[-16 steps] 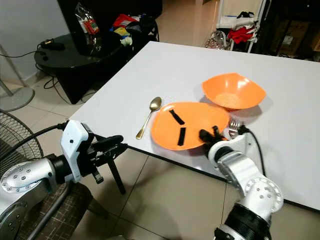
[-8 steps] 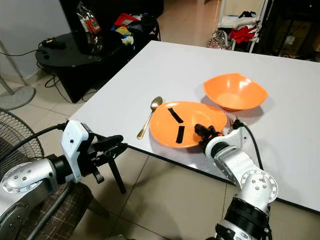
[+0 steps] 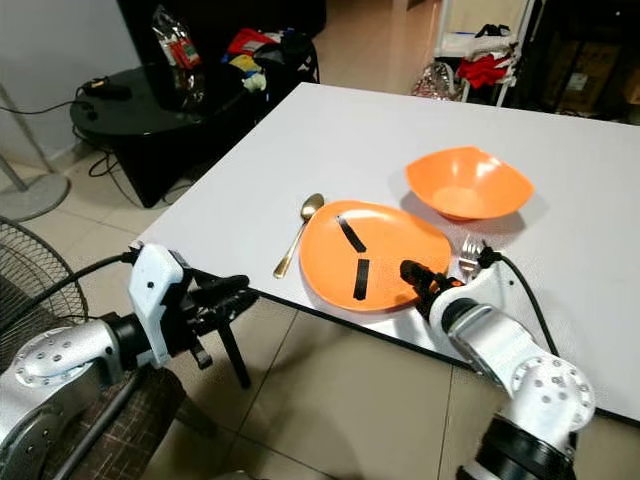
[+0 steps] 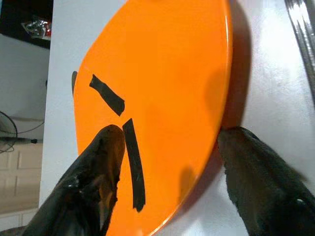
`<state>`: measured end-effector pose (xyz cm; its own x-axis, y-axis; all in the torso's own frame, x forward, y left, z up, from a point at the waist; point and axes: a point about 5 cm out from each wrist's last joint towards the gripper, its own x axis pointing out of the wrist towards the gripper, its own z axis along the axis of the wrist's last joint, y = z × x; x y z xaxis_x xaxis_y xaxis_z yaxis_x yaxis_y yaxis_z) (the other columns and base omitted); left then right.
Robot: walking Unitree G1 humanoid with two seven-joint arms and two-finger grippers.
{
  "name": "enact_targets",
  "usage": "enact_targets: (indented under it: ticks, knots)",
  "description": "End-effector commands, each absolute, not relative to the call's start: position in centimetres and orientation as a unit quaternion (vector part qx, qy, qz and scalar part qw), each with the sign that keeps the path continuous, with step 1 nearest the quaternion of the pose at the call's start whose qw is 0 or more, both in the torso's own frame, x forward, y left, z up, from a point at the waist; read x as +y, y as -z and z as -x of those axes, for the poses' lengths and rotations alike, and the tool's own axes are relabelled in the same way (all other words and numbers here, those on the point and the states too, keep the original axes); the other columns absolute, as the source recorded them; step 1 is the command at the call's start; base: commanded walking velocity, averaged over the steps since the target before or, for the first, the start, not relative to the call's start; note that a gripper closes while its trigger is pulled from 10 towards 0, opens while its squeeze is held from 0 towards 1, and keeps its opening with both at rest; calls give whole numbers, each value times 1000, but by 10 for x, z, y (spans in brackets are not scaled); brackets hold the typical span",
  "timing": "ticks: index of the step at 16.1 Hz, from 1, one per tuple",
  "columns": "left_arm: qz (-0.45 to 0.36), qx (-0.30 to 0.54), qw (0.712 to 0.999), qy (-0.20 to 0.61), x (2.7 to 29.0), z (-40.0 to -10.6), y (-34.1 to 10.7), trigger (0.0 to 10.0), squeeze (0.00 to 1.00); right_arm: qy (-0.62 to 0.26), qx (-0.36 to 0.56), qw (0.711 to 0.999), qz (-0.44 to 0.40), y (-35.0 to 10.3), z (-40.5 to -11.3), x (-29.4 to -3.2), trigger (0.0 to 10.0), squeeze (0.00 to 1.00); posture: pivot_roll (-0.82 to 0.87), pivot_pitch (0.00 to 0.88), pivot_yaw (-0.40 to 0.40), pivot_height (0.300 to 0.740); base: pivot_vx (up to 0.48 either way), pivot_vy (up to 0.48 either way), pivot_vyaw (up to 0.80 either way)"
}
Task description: Setting the table
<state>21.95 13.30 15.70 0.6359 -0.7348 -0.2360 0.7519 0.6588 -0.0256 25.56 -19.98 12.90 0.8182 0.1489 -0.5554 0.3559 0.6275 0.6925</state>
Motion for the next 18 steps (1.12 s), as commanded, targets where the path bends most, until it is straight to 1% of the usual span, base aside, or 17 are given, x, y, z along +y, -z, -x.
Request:
enact_targets:
  ticks: [1, 4, 7, 8, 9, 11, 12, 13, 14, 15, 16, 17, 18]
  knots:
    - [-35, 119, 905, 407, 135, -220, -154, 10000, 0, 52, 300, 858, -414, -133, -253, -198, 10000, 1000, -100, 0, 82, 740, 0, 0, 0]
    - [-32, 125, 901, 414, 134, -218, -152, 10000, 0, 51, 300, 867, -395, -141, -247, -200, 10000, 1000, -103, 0, 79, 740, 0, 0, 0]
    - [-40, 140, 884, 444, 134, -213, -150, 10000, 0, 38, 285, 878, -381, -156, -247, -201, 10000, 1000, -105, 0, 86, 740, 0, 0, 0]
    - [-45, 144, 877, 455, 135, -213, -150, 10000, 0, 32, 277, 888, -367, -163, -246, -201, 10000, 1000, -108, 0, 90, 740, 0, 0, 0]
    - [-46, 149, 869, 469, 135, -213, -151, 10000, 0, 29, 267, 903, -336, -172, -245, -203, 10000, 1000, -108, 0, 90, 740, 0, 0, 0]
    - [-49, 141, 867, 475, 138, -216, -154, 10000, 0, 10, 234, 928, -291, -192, -245, -200, 10000, 1000, -111, 0, 92, 740, 0, 0, 0]
    - [-50, 126, 875, 464, 140, -221, -157, 10000, 0, -2, 210, 950, -230, -204, -246, -197, 10000, 1000, -114, 0, 92, 740, 0, 0, 0]
    - [-47, 109, 887, 447, 140, -228, -160, 10000, 0, -6, 168, 973, -159, -217, -248, -193, 10000, 1000, -113, 0, 94, 740, 0, 0, 0]
    - [-45, 103, 889, 444, 139, -229, -161, 10000, 0, -5, 157, 978, -136, -217, -248, -190, 10000, 1000, -111, 0, 92, 740, 0, 0, 0]
    - [-45, 83, 903, 420, 137, -235, -162, 10000, 0, 2, 145, 989, -37, -211, -247, -184, 10000, 1000, -110, 0, 91, 740, 0, 0, 0]
    - [-47, 72, 914, 396, 136, -239, -161, 10000, 0, 12, 121, 993, -10, -209, -247, -183, 10000, 1000, -103, 0, 84, 740, 0, 0, 0]
    - [-57, 72, 930, 356, 137, -246, -159, 10000, 0, 11, 99, 995, -22, -209, -247, -182, 10000, 1000, -96, 0, 80, 740, 0, 0, 0]
    - [-52, 58, 946, 314, 139, -255, -160, 10000, 0, 15, 97, 994, -41, -205, -248, -180, 10000, 1000, -91, 0, 76, 740, 0, 0, 0]
